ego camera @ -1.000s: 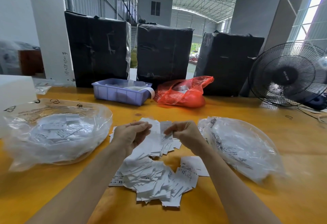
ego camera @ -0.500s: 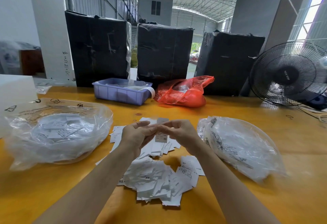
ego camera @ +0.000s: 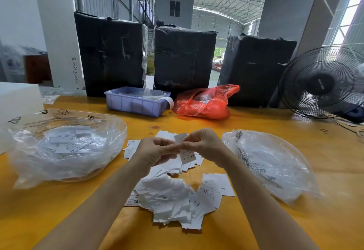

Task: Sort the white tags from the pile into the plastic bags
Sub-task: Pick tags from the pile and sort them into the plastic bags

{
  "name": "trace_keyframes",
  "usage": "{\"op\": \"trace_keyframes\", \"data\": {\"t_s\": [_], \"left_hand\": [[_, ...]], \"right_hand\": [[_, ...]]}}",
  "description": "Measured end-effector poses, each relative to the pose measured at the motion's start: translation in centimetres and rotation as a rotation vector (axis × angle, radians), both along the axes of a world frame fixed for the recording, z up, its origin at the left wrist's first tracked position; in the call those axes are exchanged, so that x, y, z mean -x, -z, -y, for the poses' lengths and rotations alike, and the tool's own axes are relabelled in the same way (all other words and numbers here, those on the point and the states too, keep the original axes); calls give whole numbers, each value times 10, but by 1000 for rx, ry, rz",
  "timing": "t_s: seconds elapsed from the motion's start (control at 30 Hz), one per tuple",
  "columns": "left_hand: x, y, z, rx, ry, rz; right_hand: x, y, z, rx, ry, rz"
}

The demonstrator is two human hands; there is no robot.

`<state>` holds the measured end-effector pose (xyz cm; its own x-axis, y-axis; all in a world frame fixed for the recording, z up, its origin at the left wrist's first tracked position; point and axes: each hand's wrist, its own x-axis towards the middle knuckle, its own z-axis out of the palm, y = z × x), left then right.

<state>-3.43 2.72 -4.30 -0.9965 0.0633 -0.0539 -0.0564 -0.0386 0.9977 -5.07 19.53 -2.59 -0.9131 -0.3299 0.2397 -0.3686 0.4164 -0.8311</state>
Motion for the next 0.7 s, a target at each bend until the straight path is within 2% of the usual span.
{"op": "trace_keyframes", "data": {"t_s": [0.13, 0.23, 0.53, 0.7], "left_hand": [[4, 3, -1, -7, -63, -5], [5, 4, -2, -28, -83, -9], [5, 5, -5, -101, -86, -64], [5, 5, -7, -108, -113, -66]], "right_hand": [[2, -4, -7, 171, 135, -6], [3, -5, -10, 316, 178, 58], [3, -6, -11, 545, 235, 64], [3, -9, -6, 665, 170, 137]]}}
